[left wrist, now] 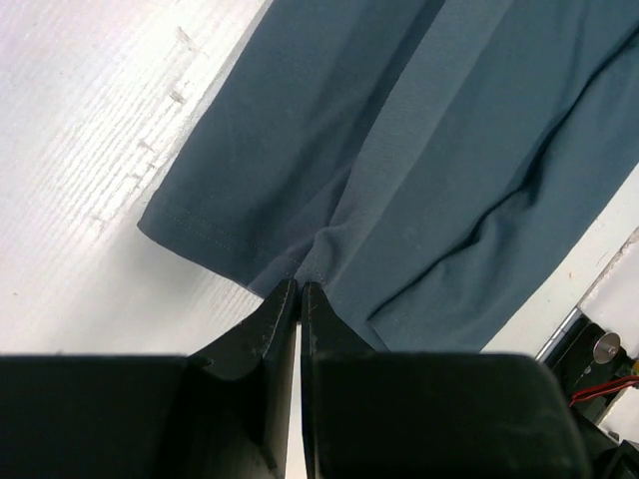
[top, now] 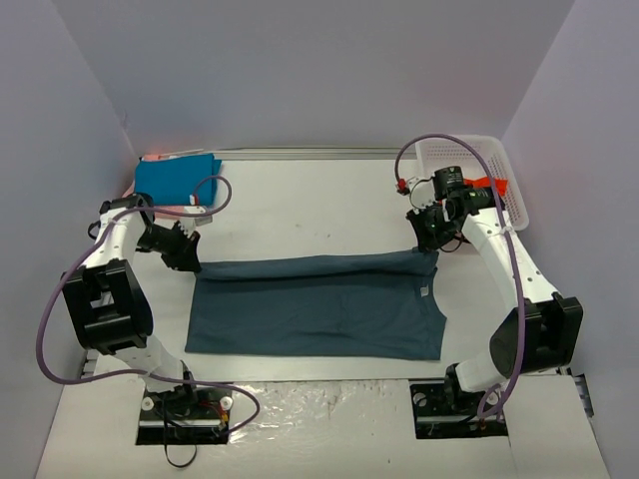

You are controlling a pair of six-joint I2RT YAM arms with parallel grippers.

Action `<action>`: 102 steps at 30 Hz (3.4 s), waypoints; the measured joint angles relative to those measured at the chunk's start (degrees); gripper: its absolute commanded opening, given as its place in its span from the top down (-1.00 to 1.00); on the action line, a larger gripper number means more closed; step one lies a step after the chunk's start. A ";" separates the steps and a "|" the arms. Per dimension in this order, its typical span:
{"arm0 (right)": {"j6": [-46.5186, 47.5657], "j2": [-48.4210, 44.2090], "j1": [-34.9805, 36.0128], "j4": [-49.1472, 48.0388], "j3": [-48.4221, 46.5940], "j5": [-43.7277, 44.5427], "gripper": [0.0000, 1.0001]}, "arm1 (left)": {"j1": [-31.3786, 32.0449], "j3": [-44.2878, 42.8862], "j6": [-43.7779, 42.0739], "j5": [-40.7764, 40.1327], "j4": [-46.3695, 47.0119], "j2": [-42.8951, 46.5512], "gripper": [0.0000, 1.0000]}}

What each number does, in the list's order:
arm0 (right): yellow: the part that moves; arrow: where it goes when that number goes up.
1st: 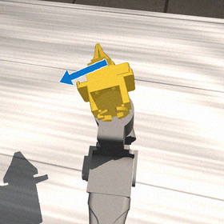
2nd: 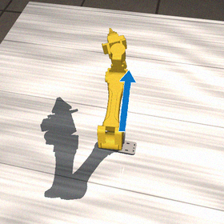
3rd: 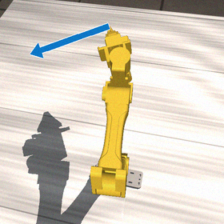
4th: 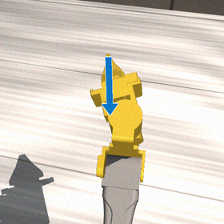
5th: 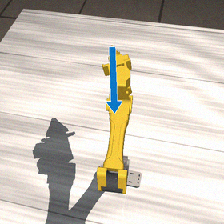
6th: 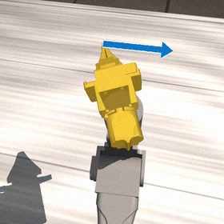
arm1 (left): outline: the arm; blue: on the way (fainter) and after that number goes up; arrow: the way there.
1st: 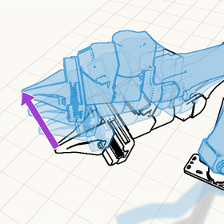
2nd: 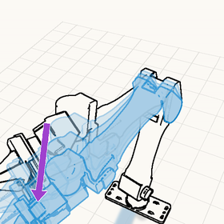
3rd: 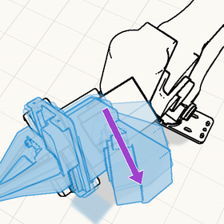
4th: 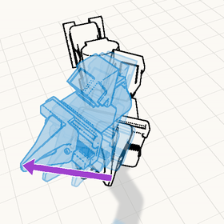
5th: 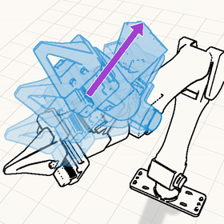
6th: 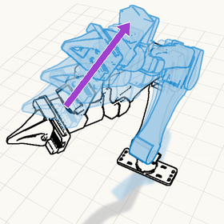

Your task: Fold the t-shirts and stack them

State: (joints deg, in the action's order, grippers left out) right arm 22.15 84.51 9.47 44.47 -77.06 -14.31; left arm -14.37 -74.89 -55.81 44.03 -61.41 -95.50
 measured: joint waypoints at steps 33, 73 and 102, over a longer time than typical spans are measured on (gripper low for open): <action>5.86 -1.31 2.21 3.58 13.55 -4.02 0.50 | 0.00 5.42 -6.12 -2.03 1.64 2.08 0.84; 14.40 30.73 4.48 3.34 -3.48 -18.49 0.38 | -1.62 5.38 -17.03 4.00 -12.24 -0.96 0.81; 15.58 29.05 9.07 5.18 -3.37 -19.54 1.00 | -2.21 6.38 -17.05 5.40 -12.11 -1.03 0.83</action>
State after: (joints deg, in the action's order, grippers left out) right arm 37.74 113.56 18.55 49.65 -80.42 -33.85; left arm -16.58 -68.51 -72.86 49.43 -73.52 -96.53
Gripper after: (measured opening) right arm 0.009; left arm 0.086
